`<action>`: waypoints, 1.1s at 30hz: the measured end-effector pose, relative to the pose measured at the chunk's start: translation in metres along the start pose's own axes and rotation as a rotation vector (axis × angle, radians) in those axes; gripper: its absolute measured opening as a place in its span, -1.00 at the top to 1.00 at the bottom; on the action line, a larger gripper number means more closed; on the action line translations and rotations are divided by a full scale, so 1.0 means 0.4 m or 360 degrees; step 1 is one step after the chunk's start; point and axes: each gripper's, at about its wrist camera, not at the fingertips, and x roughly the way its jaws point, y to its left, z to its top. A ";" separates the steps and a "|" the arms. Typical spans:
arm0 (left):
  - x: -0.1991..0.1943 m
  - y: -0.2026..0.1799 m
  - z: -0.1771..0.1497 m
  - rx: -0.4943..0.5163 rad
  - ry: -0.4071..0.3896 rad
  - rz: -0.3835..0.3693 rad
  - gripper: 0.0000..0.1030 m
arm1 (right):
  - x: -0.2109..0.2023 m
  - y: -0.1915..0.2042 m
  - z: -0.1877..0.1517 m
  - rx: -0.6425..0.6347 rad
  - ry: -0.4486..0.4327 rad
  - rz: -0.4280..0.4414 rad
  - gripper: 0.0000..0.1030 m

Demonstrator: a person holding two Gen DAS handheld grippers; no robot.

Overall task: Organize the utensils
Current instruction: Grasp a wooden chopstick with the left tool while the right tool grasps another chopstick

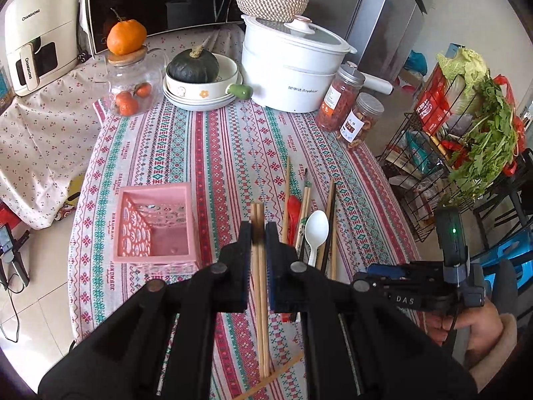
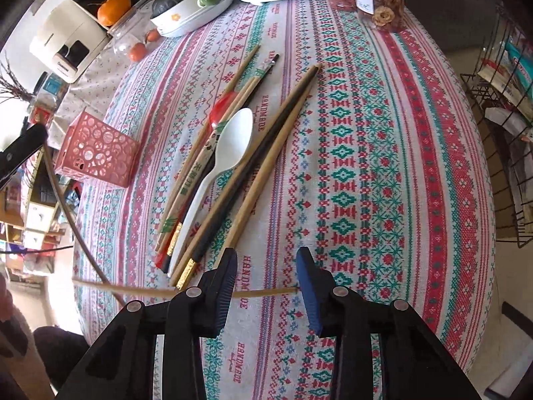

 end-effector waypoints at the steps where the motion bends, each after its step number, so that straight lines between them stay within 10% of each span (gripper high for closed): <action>1: -0.022 0.006 -0.010 0.0004 -0.0027 -0.0006 0.82 | -0.014 -0.015 -0.004 0.0062 -0.0015 0.0025 0.27; 8: -0.124 0.088 -0.083 -0.0093 -0.0231 -0.0097 0.83 | -0.025 -0.046 -0.079 0.0317 0.0083 0.0084 0.27; 27: -0.235 0.155 -0.153 -0.0119 -0.0358 -0.0193 0.85 | 0.060 0.163 -0.156 0.0246 -0.0011 -0.0477 0.25; 33: -0.240 0.181 -0.170 -0.0147 -0.0356 -0.0160 0.89 | 0.070 0.179 -0.149 0.0410 -0.0026 -0.0281 0.24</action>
